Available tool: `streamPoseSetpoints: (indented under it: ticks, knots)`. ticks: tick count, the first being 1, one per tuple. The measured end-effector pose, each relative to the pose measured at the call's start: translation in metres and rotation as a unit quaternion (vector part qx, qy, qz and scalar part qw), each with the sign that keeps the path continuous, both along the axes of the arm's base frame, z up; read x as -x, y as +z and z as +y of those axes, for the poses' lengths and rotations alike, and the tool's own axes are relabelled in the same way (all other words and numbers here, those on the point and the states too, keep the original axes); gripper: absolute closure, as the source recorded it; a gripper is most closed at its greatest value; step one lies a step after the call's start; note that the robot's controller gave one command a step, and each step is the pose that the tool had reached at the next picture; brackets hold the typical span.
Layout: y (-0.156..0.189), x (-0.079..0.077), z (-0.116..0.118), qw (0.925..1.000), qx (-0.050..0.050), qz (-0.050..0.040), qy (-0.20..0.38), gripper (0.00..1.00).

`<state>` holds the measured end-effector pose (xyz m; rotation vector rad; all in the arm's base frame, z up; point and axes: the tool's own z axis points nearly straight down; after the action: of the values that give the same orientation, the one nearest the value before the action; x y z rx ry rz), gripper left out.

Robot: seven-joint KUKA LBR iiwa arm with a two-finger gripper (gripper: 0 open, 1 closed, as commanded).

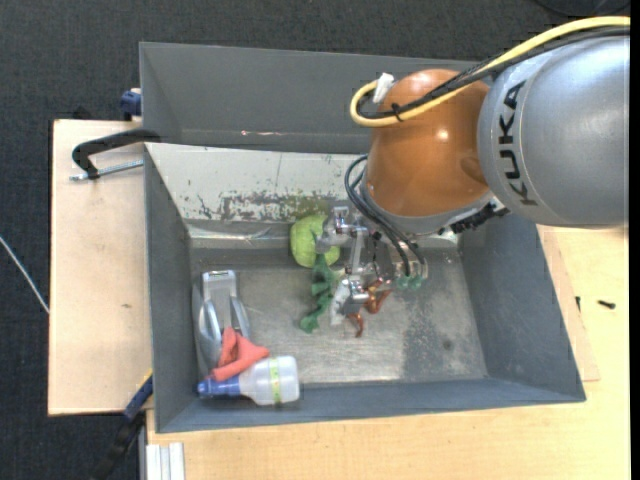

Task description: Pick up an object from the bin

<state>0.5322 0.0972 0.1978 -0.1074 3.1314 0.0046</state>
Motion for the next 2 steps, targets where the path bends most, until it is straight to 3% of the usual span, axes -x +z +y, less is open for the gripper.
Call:
streamPoseSetpoints:
  ticks: [1,2]
  knots:
    - [-0.022,0.022,-0.011,0.9973,0.002,0.0055,0.073,0.0]
    - [-0.073,0.009,-0.011,0.9943,0.002,0.0001,0.106,0.0]
